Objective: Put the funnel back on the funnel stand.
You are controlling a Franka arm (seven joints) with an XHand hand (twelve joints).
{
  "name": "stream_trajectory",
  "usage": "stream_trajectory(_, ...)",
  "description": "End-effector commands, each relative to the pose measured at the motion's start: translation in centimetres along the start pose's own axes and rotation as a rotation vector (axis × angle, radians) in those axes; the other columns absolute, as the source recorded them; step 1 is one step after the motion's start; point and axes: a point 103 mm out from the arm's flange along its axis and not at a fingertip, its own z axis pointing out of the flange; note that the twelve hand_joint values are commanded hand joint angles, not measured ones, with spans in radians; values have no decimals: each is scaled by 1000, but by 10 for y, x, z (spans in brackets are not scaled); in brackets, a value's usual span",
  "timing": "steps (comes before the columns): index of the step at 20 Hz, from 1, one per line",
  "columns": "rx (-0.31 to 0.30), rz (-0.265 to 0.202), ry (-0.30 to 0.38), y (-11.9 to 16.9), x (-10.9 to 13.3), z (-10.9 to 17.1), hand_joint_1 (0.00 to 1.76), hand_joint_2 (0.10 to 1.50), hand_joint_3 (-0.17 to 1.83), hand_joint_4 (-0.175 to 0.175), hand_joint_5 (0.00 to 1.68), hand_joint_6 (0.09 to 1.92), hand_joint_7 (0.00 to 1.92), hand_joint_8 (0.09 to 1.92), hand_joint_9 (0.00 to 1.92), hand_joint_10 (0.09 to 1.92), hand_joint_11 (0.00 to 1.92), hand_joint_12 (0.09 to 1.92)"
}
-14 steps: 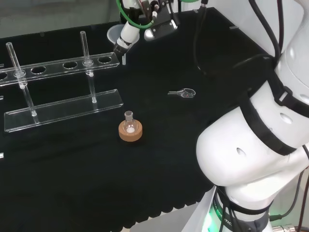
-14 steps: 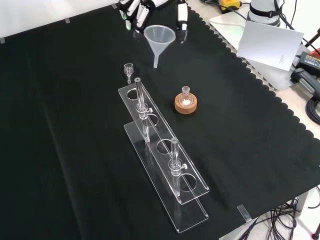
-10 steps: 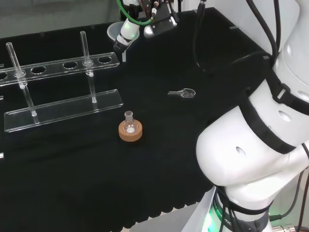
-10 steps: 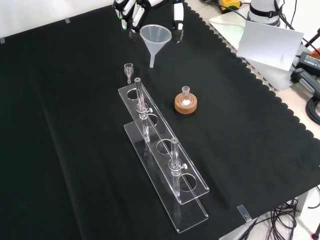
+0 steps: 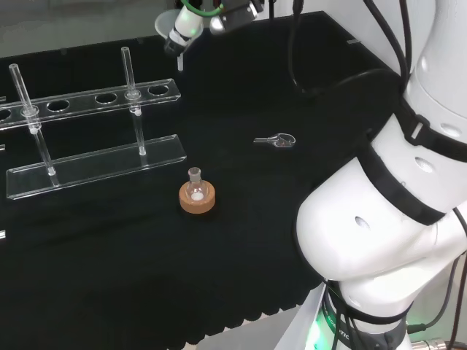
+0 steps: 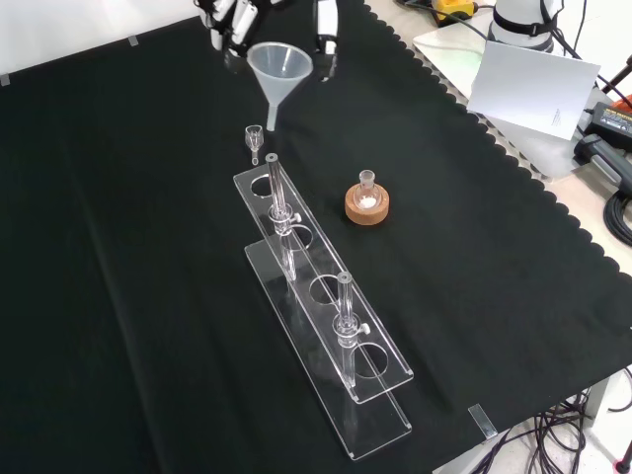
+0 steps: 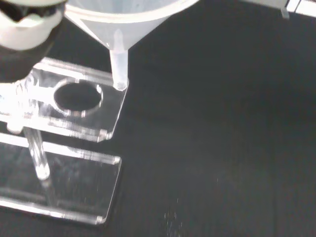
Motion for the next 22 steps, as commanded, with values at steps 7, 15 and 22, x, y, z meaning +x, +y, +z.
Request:
stream_trajectory(7,1,-31,0,29,-1,0,856,518,472,43,773,269,1076,278,541,623,0,1387)
stream_trajectory(15,5,-26,7,48,1,10,856,515,481,43,771,278,1079,278,547,623,0,1389)
stream_trajectory(22,17,-60,5,64,13,19,857,513,488,43,770,287,1082,279,557,625,0,1390)
